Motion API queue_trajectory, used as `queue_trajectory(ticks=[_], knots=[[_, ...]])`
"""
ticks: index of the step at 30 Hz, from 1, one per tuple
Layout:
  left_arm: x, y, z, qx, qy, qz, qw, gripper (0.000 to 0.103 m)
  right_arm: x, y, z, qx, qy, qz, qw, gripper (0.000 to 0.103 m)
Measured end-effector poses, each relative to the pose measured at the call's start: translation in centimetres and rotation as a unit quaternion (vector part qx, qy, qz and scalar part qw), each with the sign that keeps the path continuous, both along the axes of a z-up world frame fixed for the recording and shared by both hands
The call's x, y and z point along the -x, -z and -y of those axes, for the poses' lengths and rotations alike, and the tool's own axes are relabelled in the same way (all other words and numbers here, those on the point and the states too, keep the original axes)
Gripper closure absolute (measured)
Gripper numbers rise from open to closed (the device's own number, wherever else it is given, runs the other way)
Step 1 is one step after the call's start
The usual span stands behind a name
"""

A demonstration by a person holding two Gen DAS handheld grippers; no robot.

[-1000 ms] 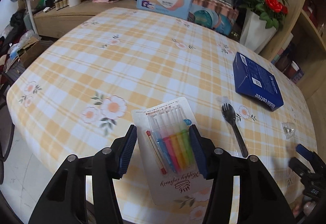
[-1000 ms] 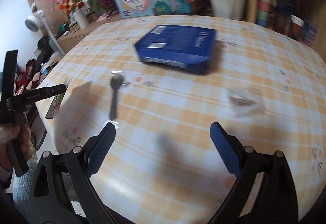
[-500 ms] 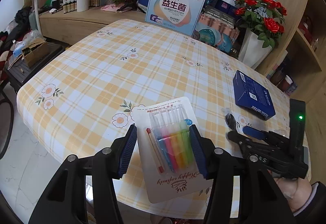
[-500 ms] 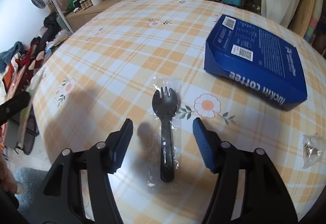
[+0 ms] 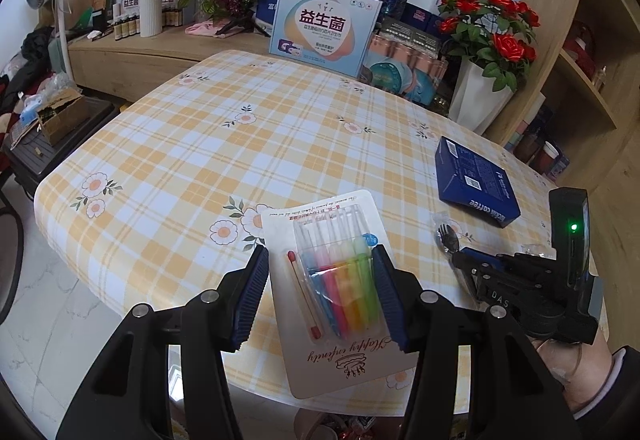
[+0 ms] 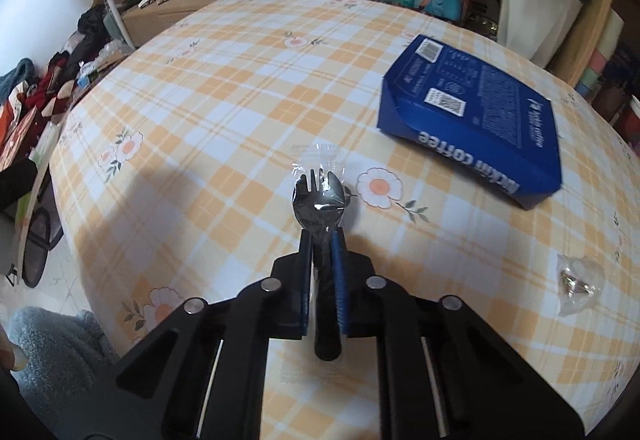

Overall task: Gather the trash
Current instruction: 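Grasp the wrapped black spork with the right tool, then carry the spork over the bin and open the right tool while the left tool holds the pen pack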

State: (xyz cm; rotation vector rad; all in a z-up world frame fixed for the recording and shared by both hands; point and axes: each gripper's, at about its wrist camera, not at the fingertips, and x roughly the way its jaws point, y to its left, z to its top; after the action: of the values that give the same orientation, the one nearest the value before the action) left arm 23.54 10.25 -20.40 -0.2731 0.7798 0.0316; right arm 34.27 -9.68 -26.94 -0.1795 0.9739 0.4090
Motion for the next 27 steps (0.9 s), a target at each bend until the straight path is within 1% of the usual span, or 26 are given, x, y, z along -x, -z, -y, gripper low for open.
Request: queue_trajectory(ticks=[9,17,20,23,27], knots=[[2.2,-2.4,2.0,-0.003,0.024,0.021,0.9995,0.052,4.0,-5.1,3.2,-0.048,0.020,0.039,0.998,0.089],[6.3,-4.7,4.6,-0.012,0.059,0.033,0.9976,0.052,10.7,-8.1,5.9,-0.093,0.029,0.066,0.993,0.089],[8.0,-5.2,5.5,-0.013,0.067,0.038,0.9969,0.051,13.6,-8.8,6.6,-0.095,0.033,0.079,0.992,0.089],[9.9,-5.6,6.4,-0.014,0.078,0.043,0.9959,0.051,16.7,-8.6,7.3,-0.098,0.038,0.085,0.991,0.089],[12.2,-5.7,7.4,-0.010,0.089,0.044,0.9950,0.051,20.2,-7.4,8.6,-0.105,0.045,0.070,0.991,0.089]])
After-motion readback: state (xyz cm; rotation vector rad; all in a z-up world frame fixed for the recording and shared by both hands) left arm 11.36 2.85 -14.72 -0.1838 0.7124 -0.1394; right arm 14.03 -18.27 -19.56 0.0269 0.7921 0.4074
